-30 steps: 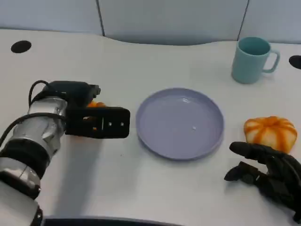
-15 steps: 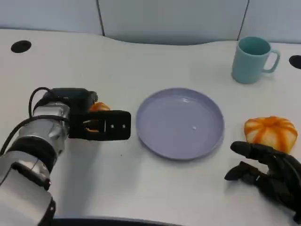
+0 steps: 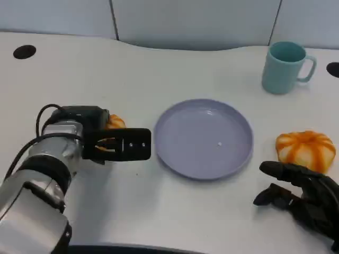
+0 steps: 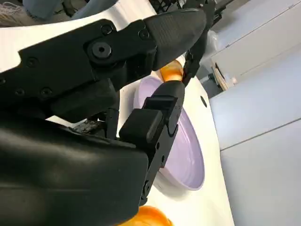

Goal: Grasp the bread from the table and place it into the plate.

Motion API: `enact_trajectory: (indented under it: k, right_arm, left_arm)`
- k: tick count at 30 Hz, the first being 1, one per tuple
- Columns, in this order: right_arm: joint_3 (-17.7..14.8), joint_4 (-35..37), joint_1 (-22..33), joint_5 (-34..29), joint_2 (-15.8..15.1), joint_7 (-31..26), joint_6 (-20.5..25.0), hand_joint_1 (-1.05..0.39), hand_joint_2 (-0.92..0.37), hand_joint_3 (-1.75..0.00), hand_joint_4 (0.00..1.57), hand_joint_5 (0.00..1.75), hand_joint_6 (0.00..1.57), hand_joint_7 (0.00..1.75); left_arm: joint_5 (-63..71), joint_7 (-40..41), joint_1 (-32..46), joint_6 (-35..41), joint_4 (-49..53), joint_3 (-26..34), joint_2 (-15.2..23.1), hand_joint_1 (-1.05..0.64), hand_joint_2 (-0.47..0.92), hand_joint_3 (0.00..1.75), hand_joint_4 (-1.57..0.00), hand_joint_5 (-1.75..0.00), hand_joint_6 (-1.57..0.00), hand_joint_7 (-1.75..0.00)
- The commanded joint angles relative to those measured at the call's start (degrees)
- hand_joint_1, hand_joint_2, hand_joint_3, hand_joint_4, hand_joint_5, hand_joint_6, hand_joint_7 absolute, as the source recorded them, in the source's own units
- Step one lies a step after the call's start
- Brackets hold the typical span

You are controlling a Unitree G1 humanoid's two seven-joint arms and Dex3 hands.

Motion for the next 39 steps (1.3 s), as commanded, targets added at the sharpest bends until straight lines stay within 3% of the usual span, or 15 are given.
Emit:
enact_trajectory:
  k: [1, 9, 16, 22, 27, 29, 33, 35, 38, 39]
  right_arm:
    - [0.2, -0.11, 2.31, -0.23, -0.58, 0.4, 0.96, -0.42, -0.92, -0.08, 0.56, 1.16, 0.94, 0.09]
    - [0.21, -2.09, 3.71, 0.08, -0.45, 0.68, 1.91, -0.41, -0.92, -0.08, 0.56, 1.17, 0.94, 0.1]
    - [0.93, -4.63, 4.84, -0.38, -0.54, -0.5, 2.71, -0.42, -0.92, -0.09, 0.54, 1.17, 0.92, 0.1]
    - [0.85, -5.03, 5.18, 0.15, -0.36, -0.38, 2.93, -0.41, -0.92, -0.08, 0.54, 1.19, 0.91, 0.11]
    - [0.79, -5.57, 5.55, 0.45, -0.31, -0.38, 3.47, -0.4, -0.92, -0.08, 0.53, 1.19, 0.91, 0.12]
    - [1.01, -6.01, 5.78, 0.19, -0.44, -0.47, 3.4, -0.41, -0.92, -0.09, 0.52, 1.19, 0.9, 0.11]
    - [0.88, -6.07, 5.89, 0.4, -0.37, -0.4, 3.54, -0.41, -0.92, -0.1, 0.52, 1.19, 0.89, 0.12]
    - [0.77, -6.12, 5.97, 0.59, -0.34, -0.47, 3.84, -0.41, -0.92, -0.08, 0.54, 1.19, 0.91, 0.13]
    - [0.85, -6.74, 6.14, 0.55, -0.39, -0.76, 4.33, -0.41, -0.92, -0.07, 0.54, 1.18, 0.91, 0.13]
    - [0.83, -6.82, 6.16, 0.58, -0.36, -0.74, 4.31, -0.41, -0.92, -0.07, 0.54, 1.18, 0.91, 0.14]
  left_arm:
    - [-0.49, 1.54, -1.39, 0.92, 0.73, -0.24, -0.7, -0.42, 0.75, 0.0, -0.08, -0.08, -0.25, 0.0]
    - [0.26, 3.41, -0.73, 1.54, 1.38, -1.48, -1.54, -0.42, 0.76, 0.0, -0.1, -0.07, -0.25, -0.01]
    - [0.19, 2.93, -0.31, 1.64, 2.03, -2.3, -2.04, -0.39, 0.79, 0.01, -0.23, -0.11, -0.32, -0.02]
    - [-0.06, 3.76, 0.39, 0.91, 2.29, -2.24, -1.75, -0.33, 0.9, 0.03, -0.41, -0.18, -0.47, -0.06]
    - [1.04, 4.08, 0.48, 0.14, 2.5, -3.43, -1.21, -0.29, 0.92, 0.13, -0.6, -0.3, -0.7, -0.08]
    - [1.58, 4.04, 0.37, 0.01, 2.58, -4.1, -1.08, -0.29, 0.92, 0.14, -0.7, -0.61, -0.82, -0.05]
    - [1.65, 4.71, 0.45, -0.2, 2.57, -4.58, -1.03, -0.29, 0.92, 0.15, -0.71, -0.71, -0.85, -0.03]
    - [1.59, 5.6, 0.64, -0.37, 2.54, -4.64, -1.06, -0.38, 0.92, 0.15, -0.66, -0.97, -0.96, -0.06]
    - [0.94, 5.62, 0.6, -0.07, 2.63, -4.05, -1.22, -0.41, 0.92, 0.15, -0.62, -1.02, -0.98, -0.06]
    - [0.59, 5.59, 0.54, 0.08, 2.67, -3.71, -1.29, -0.4, 0.92, 0.11, -0.67, -0.97, -0.99, -0.05]
